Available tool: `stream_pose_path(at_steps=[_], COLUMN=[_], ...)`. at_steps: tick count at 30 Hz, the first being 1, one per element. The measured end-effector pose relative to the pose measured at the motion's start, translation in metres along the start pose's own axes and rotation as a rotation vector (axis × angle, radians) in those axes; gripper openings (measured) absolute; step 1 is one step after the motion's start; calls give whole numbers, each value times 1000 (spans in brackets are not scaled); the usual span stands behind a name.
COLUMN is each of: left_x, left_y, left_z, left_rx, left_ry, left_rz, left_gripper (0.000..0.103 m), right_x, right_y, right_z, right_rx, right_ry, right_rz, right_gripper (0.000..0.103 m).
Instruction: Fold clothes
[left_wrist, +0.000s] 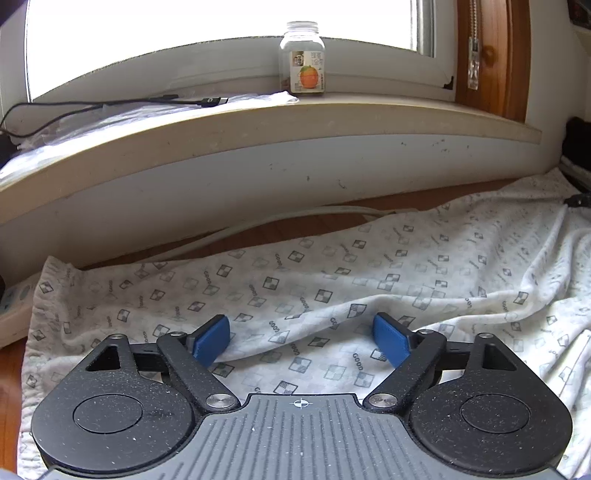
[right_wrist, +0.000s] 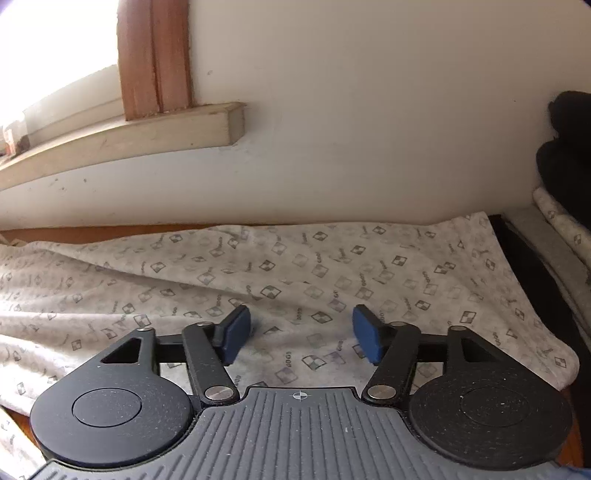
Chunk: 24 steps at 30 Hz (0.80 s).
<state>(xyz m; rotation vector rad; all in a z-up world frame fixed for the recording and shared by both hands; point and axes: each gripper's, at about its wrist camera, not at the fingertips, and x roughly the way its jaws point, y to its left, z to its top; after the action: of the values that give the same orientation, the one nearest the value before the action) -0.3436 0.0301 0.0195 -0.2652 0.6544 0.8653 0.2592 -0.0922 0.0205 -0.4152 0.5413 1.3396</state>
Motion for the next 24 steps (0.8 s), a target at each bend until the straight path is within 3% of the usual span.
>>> stream_pose_path(at_steps=[8, 13, 16, 18, 20, 24], left_x=[-11, -22, -25, -27, -17, 32], left_y=[13, 40, 38, 38, 37, 28], left_z=[-11, -20, -10, 6, 25, 53], left_rx=[31, -36, -3, -23, -35, 45], left_ry=[4, 10, -30, -89, -100, -28], left_rz=[-27, 40, 87, 28, -34, -98], left_gripper=[89, 89, 85, 85, 82, 78], right_x=[0, 1, 1, 2, 2, 1], right_y=[3, 3, 2, 2, 2, 2], right_z=[-2, -3, -3, -3, -2, -2], right_rx=[-4, 0, -1, -1, -2, -1], right_ry=[-1, -2, -2, -2, -2, -2], right_rz=[-2, -1, -1, 0, 0, -1], right_gripper=[65, 65, 66, 66, 66, 66])
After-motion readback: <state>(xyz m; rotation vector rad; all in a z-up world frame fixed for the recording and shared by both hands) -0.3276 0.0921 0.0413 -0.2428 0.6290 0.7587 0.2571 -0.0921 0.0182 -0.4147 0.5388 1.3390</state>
